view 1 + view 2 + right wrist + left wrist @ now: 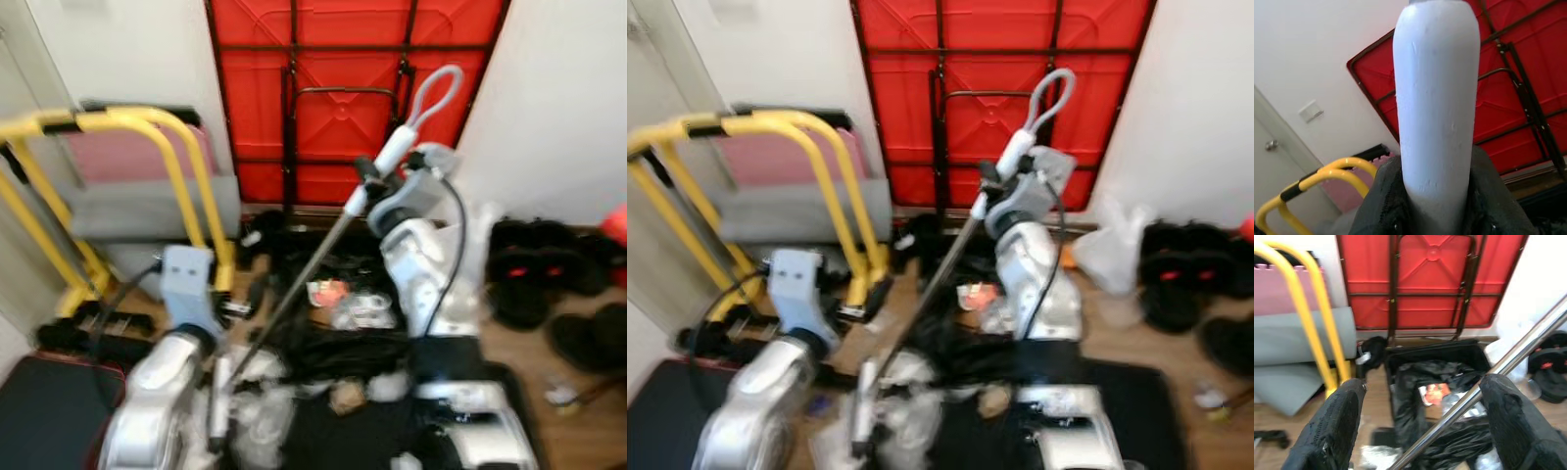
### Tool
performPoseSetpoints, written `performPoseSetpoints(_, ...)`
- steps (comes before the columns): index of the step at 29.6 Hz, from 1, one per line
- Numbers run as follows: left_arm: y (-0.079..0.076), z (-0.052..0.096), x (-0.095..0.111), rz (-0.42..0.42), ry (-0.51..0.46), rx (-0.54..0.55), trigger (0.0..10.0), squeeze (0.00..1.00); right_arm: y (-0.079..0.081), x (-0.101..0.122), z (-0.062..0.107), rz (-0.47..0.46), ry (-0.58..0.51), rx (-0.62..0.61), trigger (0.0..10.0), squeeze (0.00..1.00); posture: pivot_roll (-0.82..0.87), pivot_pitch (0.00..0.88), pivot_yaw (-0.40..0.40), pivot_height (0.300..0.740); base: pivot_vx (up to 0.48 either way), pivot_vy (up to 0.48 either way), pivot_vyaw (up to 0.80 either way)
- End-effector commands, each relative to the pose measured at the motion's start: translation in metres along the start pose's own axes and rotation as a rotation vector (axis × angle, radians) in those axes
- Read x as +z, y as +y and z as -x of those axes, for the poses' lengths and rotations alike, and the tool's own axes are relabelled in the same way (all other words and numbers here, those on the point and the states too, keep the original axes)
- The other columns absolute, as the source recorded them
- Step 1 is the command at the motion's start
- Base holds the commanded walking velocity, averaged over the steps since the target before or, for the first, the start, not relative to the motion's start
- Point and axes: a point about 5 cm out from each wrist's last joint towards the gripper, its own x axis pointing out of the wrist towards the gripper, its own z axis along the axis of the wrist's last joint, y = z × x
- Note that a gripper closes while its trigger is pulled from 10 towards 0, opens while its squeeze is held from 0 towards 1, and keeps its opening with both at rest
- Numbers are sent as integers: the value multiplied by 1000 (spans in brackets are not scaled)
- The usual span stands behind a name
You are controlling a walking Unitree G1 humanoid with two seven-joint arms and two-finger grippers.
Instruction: Sweep floor
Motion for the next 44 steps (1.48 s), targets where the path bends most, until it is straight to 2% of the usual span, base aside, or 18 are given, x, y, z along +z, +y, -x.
performPoseSetpoints(1, -3, 2, -1, 5, 11, -1, 10000, 0, 10, 5, -3, -74, -63, -1, 10000, 0, -96, 55, 3, 740, 0, 356, 0)
performPoseSetpoints(13, -7, 8, 2, -14, 6, -21, 10000, 0, 2, 12, -8, -37, -119, -33, 10000, 0, -84, 80, 8, 740, 0, 71, 0)
performPoseSetpoints(26, -25, 25, 8, -59, 11, -98, 10000, 0, -8, 13, -18, 45, -144, -80, 10000, 0, -63, 171, 27, 740, 0, 0, 0)
performPoseSetpoints(30, -35, 36, 5, -88, 37, -156, 10000, 0, -16, 14, -22, 98, -157, -120, 10000, 0, -57, 217, 38, 740, 0, 0, 0)
performPoseSetpoints(33, -35, 36, 5, -88, 37, -156, 10000, 0, -16, 14, -22, 98, -157, -120, 10000, 0, -57, 217, 38, 740, 0, 0, 0)
performPoseSetpoints(35, -40, 44, 4, -98, 53, -181, 10000, 0, -16, 15, -22, 118, -163, -121, 10000, 0, -49, 256, 44, 740, 0, 0, 0)
performPoseSetpoints(40, -43, 51, 5, -100, 67, -192, 10000, 0, -12, 13, -23, 127, -161, -113, 10000, 0, -46, 268, 42, 740, 0, 0, 0)
performPoseSetpoints(41, -45, 55, 5, -96, 76, -189, 10000, 0, -9, 9, -23, 137, -148, -107, 10000, 0, -41, 297, 38, 740, 0, 0, 0)
performPoseSetpoints(44, -46, 61, 6, -90, 86, -185, 10000, 0, -4, 3, -22, 148, -122, -94, 10000, 0, -41, 307, 38, 740, 0, 0, 0)
